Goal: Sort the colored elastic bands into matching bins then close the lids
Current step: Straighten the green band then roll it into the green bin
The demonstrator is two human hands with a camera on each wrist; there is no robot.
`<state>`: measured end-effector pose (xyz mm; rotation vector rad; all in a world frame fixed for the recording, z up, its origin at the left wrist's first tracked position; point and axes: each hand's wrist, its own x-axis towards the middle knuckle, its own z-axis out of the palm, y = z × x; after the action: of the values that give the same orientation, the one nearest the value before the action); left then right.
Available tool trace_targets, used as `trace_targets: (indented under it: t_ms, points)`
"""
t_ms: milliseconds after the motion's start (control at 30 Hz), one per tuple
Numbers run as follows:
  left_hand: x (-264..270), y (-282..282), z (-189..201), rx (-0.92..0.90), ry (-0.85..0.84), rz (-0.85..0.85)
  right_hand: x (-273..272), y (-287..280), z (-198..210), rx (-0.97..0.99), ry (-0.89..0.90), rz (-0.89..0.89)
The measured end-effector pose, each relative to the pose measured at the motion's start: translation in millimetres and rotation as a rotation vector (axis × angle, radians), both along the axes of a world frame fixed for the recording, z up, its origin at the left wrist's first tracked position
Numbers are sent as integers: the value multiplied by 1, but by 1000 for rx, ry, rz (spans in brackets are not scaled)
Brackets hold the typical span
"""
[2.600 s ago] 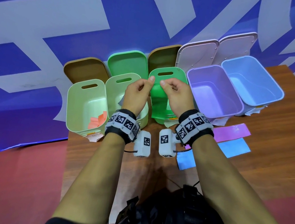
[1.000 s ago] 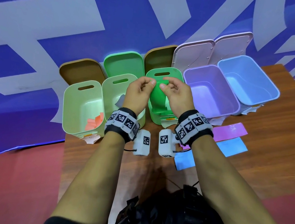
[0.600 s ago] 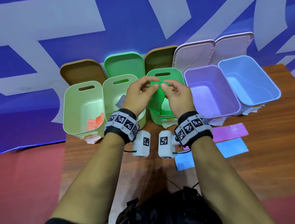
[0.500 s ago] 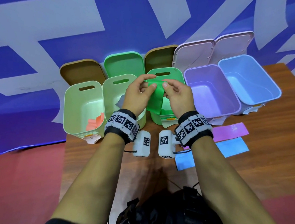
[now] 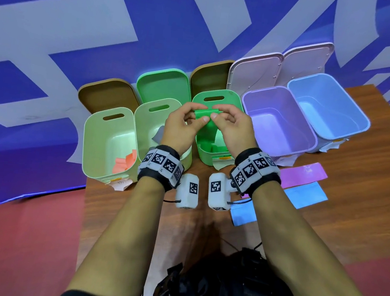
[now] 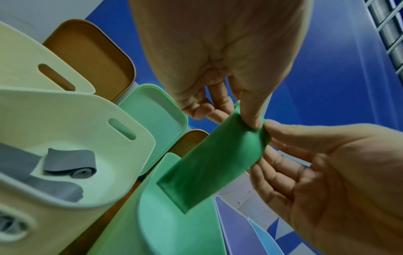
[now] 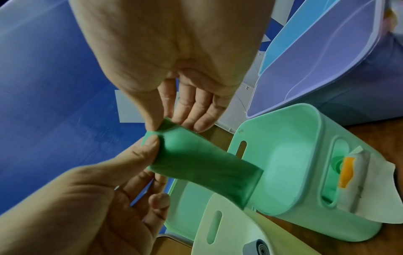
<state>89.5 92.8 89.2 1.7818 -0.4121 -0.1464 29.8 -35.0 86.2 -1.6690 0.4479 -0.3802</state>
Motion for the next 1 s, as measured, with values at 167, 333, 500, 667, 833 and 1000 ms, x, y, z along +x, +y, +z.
trace_targets:
  t_ms: [167,333,500,667,833,1000]
  points:
    - [0,1,-1,15,-11,13,0,1,1,6,18,-11]
    - [0,2,0,-4,17,11,-2,3,3,12,11,15]
    - [-4,1,-2,-54,23,-8,-5,0,5,-22,-67,40]
    - [-8,0,-4,-74,64,-60,-5,-1,-6,-24,-18,-19]
    - [-9,1,-9,-36,51,-21,-6,4,-11,4,22,-33]
    - [-13,0,-6,-48,85,29,-8,3,-5,50,-36,64]
